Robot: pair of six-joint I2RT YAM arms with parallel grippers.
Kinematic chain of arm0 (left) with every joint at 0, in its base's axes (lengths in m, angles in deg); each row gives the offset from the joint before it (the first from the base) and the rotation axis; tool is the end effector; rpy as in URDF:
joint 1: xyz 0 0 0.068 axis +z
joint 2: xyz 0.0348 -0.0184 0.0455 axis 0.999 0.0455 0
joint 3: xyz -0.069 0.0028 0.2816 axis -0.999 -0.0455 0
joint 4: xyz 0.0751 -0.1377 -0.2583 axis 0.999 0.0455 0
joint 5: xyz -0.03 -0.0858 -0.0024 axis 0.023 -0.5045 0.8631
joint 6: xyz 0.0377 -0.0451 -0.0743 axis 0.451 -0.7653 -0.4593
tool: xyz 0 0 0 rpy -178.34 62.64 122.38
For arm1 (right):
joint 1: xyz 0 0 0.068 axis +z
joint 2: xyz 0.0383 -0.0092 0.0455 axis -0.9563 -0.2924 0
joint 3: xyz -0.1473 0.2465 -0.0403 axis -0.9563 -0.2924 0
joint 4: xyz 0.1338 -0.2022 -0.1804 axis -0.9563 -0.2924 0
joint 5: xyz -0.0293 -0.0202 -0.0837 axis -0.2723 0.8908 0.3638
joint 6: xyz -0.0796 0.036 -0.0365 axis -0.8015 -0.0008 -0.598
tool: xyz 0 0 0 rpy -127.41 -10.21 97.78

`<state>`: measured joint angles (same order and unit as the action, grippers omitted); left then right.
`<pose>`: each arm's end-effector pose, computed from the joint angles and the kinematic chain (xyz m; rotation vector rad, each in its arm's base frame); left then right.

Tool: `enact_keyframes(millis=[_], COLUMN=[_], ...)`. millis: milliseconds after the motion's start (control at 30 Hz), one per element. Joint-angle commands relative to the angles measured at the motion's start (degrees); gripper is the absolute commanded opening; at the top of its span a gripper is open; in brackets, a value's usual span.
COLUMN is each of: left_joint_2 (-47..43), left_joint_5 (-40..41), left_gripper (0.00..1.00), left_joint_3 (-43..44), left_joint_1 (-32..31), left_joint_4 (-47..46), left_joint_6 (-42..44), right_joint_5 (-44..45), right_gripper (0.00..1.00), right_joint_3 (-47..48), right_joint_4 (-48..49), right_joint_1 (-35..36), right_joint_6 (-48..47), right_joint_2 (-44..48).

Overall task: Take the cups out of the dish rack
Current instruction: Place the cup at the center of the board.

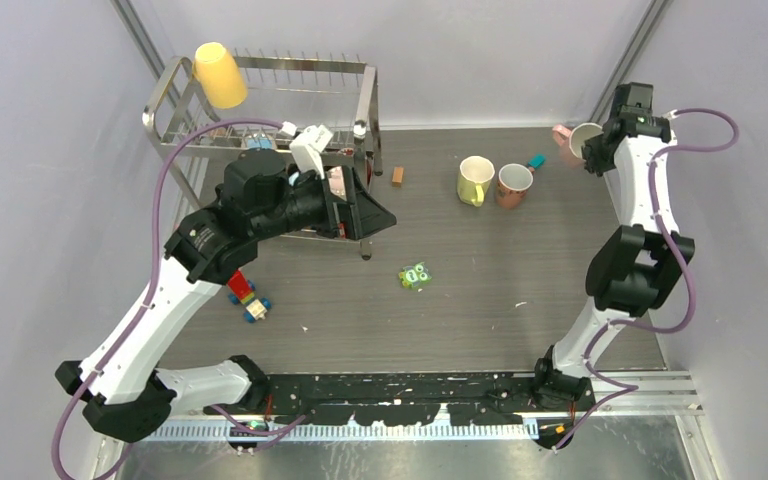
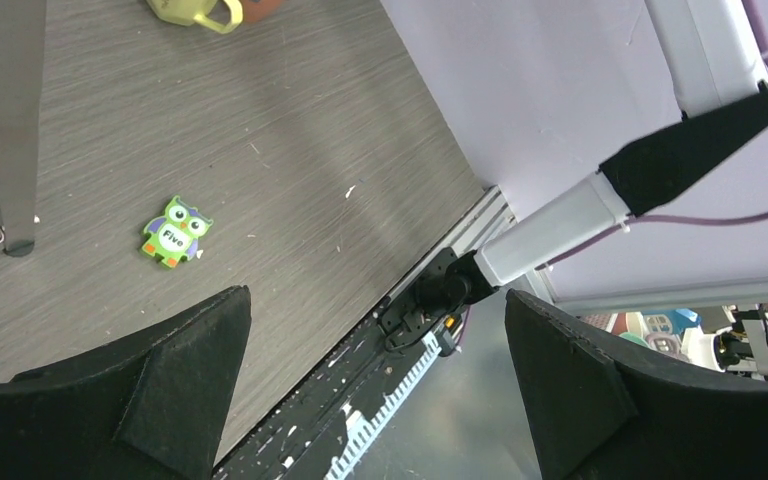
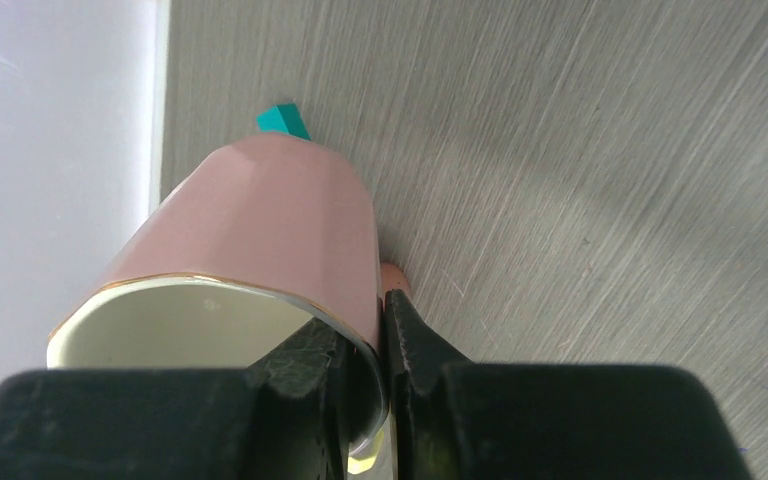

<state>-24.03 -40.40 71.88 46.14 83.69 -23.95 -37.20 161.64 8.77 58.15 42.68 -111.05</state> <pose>0.2033 -0.2094 0.4865 0.2567 2.0471 -1.1732 0.4461 -0.1379 0.3292 1.5099 1.9257 0.0450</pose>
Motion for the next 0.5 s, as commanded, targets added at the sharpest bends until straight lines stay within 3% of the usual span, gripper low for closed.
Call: enact_keyframes(millis=[0, 467], left_joint_2=[-1.2, 0.1], left_joint_5=[-0.4, -0.8], left_gripper=[1.0, 1.0], left_joint_3=[-0.5, -1.7], left_joint_1=[-0.2, -0.2], left_joint_4=[-0.9, -1.9], left_joint_6=[1.1, 1.0], right_joint_5=[-3.3, 0.5], right_gripper=[0.01, 0.01], right_joint_3=[7.2, 10.3], right_joint_4=[-1.8, -10.4], right_joint_1=[0.2, 0.2], right_joint_6=[3.2, 12.6], right_joint_2=[-4.1, -11.7])
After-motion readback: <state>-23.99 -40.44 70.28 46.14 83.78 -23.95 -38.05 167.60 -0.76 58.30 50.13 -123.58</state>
